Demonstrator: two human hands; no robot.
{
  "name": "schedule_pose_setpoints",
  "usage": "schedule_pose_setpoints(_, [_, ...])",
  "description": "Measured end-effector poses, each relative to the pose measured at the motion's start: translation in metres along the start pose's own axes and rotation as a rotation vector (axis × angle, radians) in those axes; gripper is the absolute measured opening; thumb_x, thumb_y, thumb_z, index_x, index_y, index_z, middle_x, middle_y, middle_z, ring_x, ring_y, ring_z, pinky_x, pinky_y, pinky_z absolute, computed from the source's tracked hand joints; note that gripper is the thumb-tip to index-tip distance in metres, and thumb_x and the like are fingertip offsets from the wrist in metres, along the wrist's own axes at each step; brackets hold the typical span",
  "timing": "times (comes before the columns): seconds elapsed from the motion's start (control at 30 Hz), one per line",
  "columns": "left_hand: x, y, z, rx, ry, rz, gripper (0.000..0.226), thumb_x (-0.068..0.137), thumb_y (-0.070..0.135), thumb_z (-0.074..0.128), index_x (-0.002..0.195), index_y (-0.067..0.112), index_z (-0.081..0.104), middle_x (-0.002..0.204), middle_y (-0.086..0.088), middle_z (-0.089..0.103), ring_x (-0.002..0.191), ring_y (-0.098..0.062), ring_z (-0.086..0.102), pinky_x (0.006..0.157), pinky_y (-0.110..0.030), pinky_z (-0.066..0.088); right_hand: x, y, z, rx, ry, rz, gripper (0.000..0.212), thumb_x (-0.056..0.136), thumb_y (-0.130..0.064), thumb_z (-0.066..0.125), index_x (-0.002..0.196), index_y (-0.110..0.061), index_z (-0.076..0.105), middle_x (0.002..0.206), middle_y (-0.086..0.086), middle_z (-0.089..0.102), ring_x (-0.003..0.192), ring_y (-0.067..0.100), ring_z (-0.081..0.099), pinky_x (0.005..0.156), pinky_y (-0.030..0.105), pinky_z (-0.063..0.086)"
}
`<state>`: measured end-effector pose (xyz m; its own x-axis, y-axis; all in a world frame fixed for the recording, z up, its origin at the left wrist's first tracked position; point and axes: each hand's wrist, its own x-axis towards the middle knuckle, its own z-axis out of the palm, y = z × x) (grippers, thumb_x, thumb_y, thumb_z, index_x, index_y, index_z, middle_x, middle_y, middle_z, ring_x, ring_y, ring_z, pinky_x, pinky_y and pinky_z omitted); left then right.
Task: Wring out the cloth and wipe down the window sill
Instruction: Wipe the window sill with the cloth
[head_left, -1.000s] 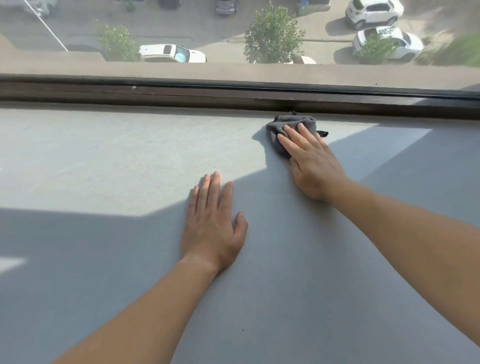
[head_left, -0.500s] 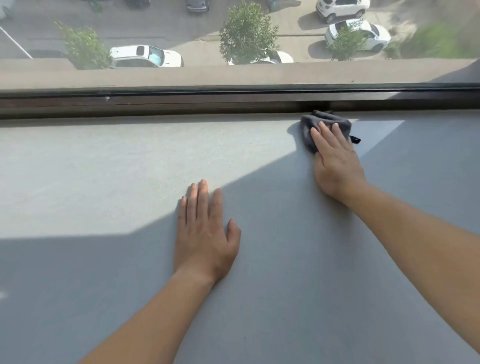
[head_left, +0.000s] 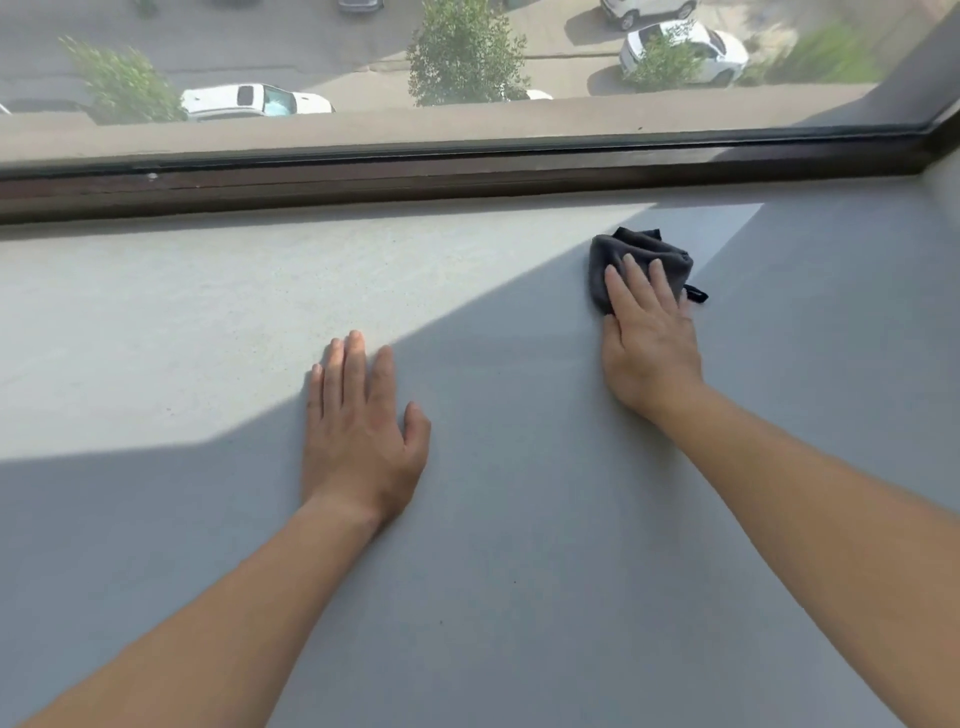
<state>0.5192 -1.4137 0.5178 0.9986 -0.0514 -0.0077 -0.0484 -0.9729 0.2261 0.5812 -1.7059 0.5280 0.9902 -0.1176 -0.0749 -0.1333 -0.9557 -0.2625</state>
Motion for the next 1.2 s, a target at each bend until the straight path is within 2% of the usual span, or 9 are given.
schedule_pose_setpoints(0.2, [-0.003,-0.001,-0.005,-0.054,-0.022,-0.023,0.073,0.091,0.049,0.017,0.154,0.014,0.028,0.167,-0.010,0.009,0.154,-0.025,0.000,0.123,-0.041,-0.006,-0.091,-0.001,0.013,0.013,-0.084,-0.394,0.058,0.100,-0.023,0.034,0.158,-0.023,0.026,0.167,-0.008,0.013,0.154,0.012,-0.003,0.125,0.040,-0.006])
schedule_pose_setpoints(0.33, [-0.025,0.024,-0.006,-0.146,0.028,-0.013,0.068,0.093,0.048,0.023,0.149,0.014,0.039,0.166,-0.009,0.014,0.154,-0.022,0.003,0.123,-0.037,-0.009,-0.085,0.056,-0.006,0.055,-0.038,-0.229,0.057,0.100,-0.016,0.038,0.156,-0.020,0.030,0.166,-0.005,0.019,0.155,0.017,0.004,0.126,0.044,0.001])
schedule_pose_setpoints(0.43, [-0.058,0.065,-0.002,-0.197,0.015,0.001,0.065,0.092,0.043,0.028,0.144,0.010,0.046,0.164,-0.014,0.020,0.153,-0.026,0.011,0.124,-0.041,-0.004,-0.109,0.038,0.003,0.062,0.017,-0.123,0.058,0.101,-0.017,0.041,0.158,-0.019,0.026,0.167,-0.004,0.013,0.155,0.021,0.001,0.125,0.044,-0.003])
schedule_pose_setpoints(0.53, [-0.092,0.097,0.006,-0.196,-0.016,-0.021,0.065,0.092,0.043,0.026,0.144,0.011,0.047,0.164,-0.014,0.021,0.153,-0.025,0.011,0.124,-0.042,-0.004,-0.163,0.021,0.015,0.048,-0.015,-0.295,0.061,0.098,-0.020,0.043,0.157,-0.018,0.028,0.167,-0.002,0.015,0.156,0.022,0.002,0.125,0.050,0.005])
schedule_pose_setpoints(0.67, [-0.118,0.104,0.013,-0.093,-0.065,-0.013,0.069,0.091,0.046,0.023,0.152,0.014,0.038,0.166,-0.011,0.015,0.154,-0.024,0.006,0.124,-0.044,-0.004,-0.181,0.060,0.003,0.028,-0.095,-0.510,0.060,0.096,-0.016,0.044,0.155,-0.017,0.034,0.166,-0.002,0.022,0.155,0.021,0.008,0.123,0.053,0.015])
schedule_pose_setpoints(0.83, [-0.117,0.107,0.016,-0.029,-0.061,-0.016,0.072,0.090,0.048,0.025,0.152,0.014,0.036,0.166,-0.012,0.014,0.154,-0.025,0.005,0.124,-0.046,-0.001,-0.165,0.078,-0.008,0.080,-0.005,-0.182,0.063,0.095,-0.009,0.049,0.156,-0.016,0.033,0.166,0.000,0.020,0.155,0.026,0.008,0.124,0.052,0.008])
schedule_pose_setpoints(0.97, [-0.118,0.106,0.018,-0.036,-0.073,-0.015,0.070,0.090,0.046,0.024,0.154,0.016,0.031,0.167,-0.009,0.009,0.154,-0.021,0.000,0.123,-0.044,-0.005,-0.225,0.048,0.014,0.036,-0.006,-0.384,0.067,0.091,-0.017,0.047,0.156,-0.015,0.032,0.167,0.002,0.018,0.155,0.026,0.006,0.122,0.056,0.014])
schedule_pose_setpoints(1.07, [-0.120,0.105,0.017,-0.031,-0.075,-0.013,0.069,0.091,0.045,0.025,0.154,0.017,0.029,0.167,-0.008,0.007,0.154,-0.020,-0.002,0.123,-0.043,-0.006,-0.253,0.067,0.012,0.003,-0.056,-0.547,0.066,0.090,-0.016,0.046,0.155,-0.017,0.034,0.166,0.001,0.021,0.155,0.024,0.008,0.121,0.055,0.018])
schedule_pose_setpoints(1.2, [-0.116,0.103,0.019,-0.028,-0.062,-0.009,0.073,0.088,0.048,0.022,0.154,0.017,0.031,0.167,-0.010,0.010,0.154,-0.022,0.000,0.123,-0.044,-0.005,-0.243,0.102,-0.005,0.047,-0.011,-0.266,0.064,0.090,-0.013,0.041,0.154,-0.016,0.038,0.165,-0.001,0.024,0.155,0.022,0.010,0.122,0.055,0.017])
